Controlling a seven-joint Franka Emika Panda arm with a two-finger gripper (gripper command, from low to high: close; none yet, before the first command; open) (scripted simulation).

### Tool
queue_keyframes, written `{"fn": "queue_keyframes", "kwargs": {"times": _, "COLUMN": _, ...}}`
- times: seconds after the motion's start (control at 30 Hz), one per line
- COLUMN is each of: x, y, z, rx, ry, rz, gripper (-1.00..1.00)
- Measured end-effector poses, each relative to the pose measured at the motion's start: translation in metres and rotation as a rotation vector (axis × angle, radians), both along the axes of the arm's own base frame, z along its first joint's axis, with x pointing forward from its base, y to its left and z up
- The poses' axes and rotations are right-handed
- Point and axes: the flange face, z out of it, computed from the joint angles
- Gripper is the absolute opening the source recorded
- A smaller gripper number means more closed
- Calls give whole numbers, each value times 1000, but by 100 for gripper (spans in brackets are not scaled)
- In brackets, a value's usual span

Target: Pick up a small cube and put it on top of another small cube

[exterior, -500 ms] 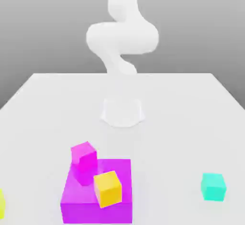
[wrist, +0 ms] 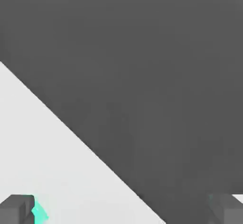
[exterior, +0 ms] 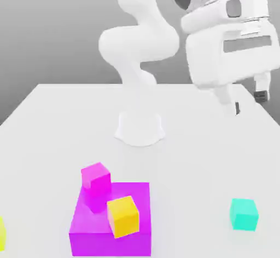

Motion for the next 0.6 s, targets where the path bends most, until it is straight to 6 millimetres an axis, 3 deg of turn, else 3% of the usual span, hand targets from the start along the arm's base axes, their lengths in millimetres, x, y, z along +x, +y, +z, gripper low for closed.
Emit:
{"fn": "queue_keyframes", "kwargs": {"times": 0.17, "x": -27, "y": 55, "z": -95, "rx": -109, "ry": 89, "rz": 276, "gripper": 0}}
{"fn": "queue_keyframes", "kwargs": {"times": 0.33, "x": -59, "y": 72, "z": -184, "rx": -229, "ry": 170, "rz": 505, "gripper": 0}}
{"fn": "queue_keyframes", "kwargs": {"times": 0.5, "x": -66, "y": 75, "z": -251, "rx": -253, "ry": 182, "rz": 552, "gripper": 0}}
{"fn": "queue_keyframes", "kwargs": {"times": 0.53, "x": -66, "y": 75, "z": -261, "rx": -252, "ry": 183, "rz": 552, "gripper": -100}}
{"fn": "queue_keyframes", "kwargs": {"times": 0.6, "x": -66, "y": 75, "z": -261, "rx": -252, "ry": 184, "rz": 552, "gripper": -100}}
